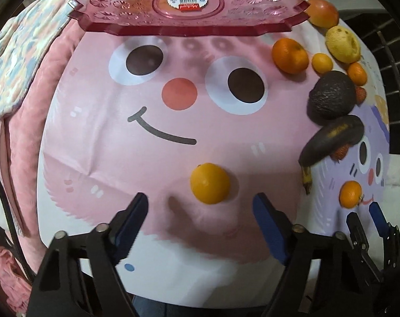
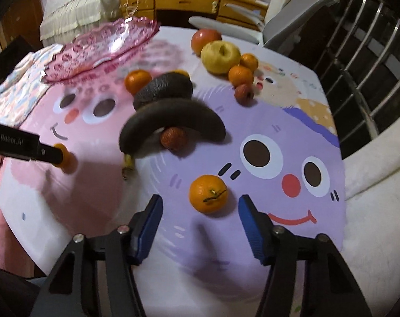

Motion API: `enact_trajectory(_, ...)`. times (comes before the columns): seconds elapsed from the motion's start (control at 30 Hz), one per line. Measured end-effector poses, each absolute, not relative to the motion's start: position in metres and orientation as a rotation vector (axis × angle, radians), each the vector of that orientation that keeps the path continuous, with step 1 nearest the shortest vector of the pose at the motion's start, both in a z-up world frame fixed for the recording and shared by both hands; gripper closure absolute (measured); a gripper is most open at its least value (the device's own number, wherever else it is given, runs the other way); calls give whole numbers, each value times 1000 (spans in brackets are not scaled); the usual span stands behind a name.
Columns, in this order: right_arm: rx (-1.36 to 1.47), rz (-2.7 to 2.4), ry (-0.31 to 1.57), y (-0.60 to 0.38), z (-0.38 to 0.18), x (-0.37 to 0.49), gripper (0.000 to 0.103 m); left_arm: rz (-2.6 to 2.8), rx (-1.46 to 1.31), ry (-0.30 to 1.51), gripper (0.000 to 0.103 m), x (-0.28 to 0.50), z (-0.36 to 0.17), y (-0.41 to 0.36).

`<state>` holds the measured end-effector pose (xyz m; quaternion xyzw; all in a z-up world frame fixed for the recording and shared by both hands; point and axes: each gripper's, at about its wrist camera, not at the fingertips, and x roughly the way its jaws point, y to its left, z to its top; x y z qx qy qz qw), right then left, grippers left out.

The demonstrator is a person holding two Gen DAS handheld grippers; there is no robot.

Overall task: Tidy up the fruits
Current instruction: 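Grasp a tangerine on the pink face with the left tool while the right tool grasps another tangerine, then carry both tangerines over the pink bowl and open both tools to drop them in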

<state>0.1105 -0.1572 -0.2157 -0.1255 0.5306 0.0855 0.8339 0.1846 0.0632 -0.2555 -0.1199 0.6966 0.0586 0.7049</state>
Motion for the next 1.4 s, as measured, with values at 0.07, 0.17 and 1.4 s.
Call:
enact_trajectory(0.07, -261, 200, 1142, -160, -222, 115, 48, 146, -267, 1560, 37, 185, -260, 60)
enact_trajectory(0.17, -265, 218, 1160, -161, -230, 121, 50, 156, -281, 1575, 43, 187, -266, 59)
enact_trajectory(1.4, -81, 182, 1256, -71, -217, 113, 63, -140, -192, 1448, 75, 197, -219, 147)
